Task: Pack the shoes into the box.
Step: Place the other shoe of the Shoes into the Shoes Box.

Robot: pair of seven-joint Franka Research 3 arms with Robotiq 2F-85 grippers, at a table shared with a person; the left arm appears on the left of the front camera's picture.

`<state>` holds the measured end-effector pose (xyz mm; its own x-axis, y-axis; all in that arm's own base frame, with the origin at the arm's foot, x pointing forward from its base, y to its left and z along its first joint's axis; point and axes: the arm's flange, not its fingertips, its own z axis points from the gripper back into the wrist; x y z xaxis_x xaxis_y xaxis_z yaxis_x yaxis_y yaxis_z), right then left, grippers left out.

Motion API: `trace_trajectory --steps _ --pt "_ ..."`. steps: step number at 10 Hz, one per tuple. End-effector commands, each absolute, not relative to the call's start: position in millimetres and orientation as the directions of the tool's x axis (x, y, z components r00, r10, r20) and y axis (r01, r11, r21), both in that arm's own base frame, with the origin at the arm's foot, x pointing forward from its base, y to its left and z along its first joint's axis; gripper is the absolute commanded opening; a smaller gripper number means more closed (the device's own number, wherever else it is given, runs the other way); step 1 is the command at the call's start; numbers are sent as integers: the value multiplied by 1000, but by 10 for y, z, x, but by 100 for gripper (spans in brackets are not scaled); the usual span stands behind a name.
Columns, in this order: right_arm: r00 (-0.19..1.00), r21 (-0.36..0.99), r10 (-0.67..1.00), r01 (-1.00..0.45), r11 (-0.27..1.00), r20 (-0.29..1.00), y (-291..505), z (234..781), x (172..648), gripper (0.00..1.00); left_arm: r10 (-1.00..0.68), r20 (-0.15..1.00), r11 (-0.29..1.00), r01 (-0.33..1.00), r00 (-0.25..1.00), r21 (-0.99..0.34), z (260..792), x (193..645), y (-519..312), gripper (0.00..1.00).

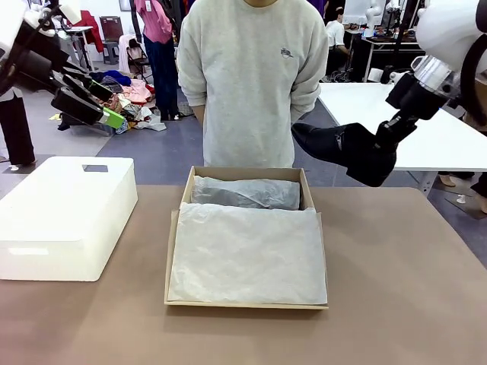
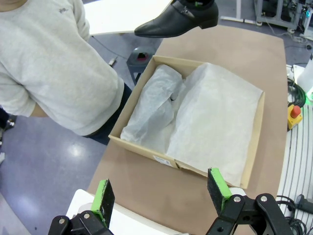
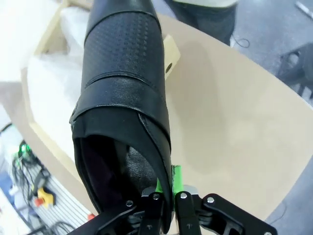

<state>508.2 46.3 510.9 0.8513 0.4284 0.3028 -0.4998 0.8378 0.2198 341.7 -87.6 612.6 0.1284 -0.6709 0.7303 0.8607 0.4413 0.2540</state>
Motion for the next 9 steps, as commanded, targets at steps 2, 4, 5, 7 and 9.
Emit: trace_trajectory --steps 2,4,5,7,9 --pt "932 160 248 -296 942 264 905 5199 4913 0 -670 733 426 868 113 256 6118 3419 -858 100" --pt "938 103 203 -239 965 282 1115 5255 4904 0 -670 733 426 868 113 256 6118 3419 -858 100" --pt "935 91 200 -235 968 292 1151 5285 4877 0 -670 733 426 868 113 256 6118 3419 -858 100" --pt "934 154 229 -278 948 273 1033 5213 4914 0 -670 733 426 868 113 256 6118 3419 -858 100" --pt "934 154 229 -278 948 273 1033 5213 4914 0 -670 733 426 868 113 256 6118 3419 -858 100"
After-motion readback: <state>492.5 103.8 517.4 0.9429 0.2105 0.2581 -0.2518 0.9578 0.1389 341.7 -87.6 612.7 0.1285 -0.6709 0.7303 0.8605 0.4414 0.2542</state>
